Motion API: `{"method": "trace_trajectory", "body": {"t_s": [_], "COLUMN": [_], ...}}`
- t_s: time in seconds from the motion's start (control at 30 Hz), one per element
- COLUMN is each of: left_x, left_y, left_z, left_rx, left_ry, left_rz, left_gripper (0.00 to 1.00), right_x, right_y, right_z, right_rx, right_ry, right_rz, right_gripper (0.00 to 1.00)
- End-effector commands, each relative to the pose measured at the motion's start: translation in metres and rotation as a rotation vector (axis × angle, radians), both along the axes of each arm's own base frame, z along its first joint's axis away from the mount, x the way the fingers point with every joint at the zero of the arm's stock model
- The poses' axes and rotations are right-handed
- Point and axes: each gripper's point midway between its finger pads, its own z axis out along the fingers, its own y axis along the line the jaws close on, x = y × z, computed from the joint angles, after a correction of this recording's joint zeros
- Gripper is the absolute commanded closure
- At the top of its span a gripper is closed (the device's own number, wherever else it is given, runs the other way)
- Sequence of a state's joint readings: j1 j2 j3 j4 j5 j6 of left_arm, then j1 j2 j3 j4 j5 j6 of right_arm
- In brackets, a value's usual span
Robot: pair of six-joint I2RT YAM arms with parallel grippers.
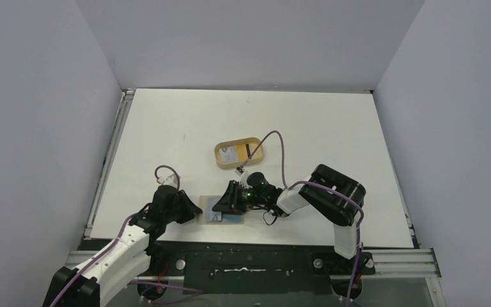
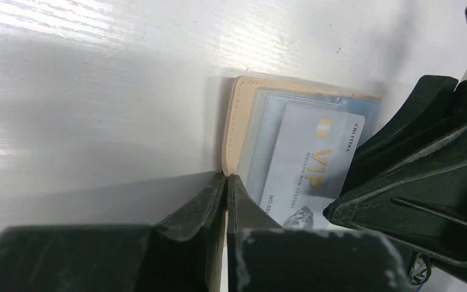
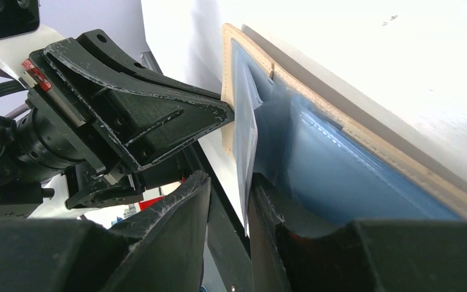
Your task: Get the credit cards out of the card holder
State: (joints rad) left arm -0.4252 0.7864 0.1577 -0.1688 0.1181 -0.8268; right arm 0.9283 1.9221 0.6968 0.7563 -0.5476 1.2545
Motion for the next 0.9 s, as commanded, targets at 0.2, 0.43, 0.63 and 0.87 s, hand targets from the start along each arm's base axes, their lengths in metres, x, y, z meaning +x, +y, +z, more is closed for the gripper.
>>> {"method": "trace_trajectory", "body": {"t_s": [0.2,0.43,0.63,0.87], "left_x": [-0.0096,-0.0098,-0.01,-0.0103], "left_y": [0.0057,0.0057,0.0057,0.0057], "left_z": [-0.01,-0.0101,-0.0099,-0.0096], "left_rx": [0.048,0.046,0.046,0.045], "left_ry": [0.044,0.043,0.044,0.043], "left_rz": [-0.018,-0.018,-0.018,-0.018], "left_gripper": [1.0,1.0,1.0,1.0], "right_x": [0.0055,0.0048,0.0042,0.0028], "right_y": [0.001,-0.0024,-0.004,-0.006], "right_z": [0.0346,0.034,0.0336,0.0319], "right_rx": [0.101,0.099,0.098,0.094], "right_ry": [-0.07,-0.07,-0.068,-0.064], "right_rz": [0.002,-0.003,-0.003,-0.005], "right_gripper": [0.72,0.76,0.82,0.85]}}
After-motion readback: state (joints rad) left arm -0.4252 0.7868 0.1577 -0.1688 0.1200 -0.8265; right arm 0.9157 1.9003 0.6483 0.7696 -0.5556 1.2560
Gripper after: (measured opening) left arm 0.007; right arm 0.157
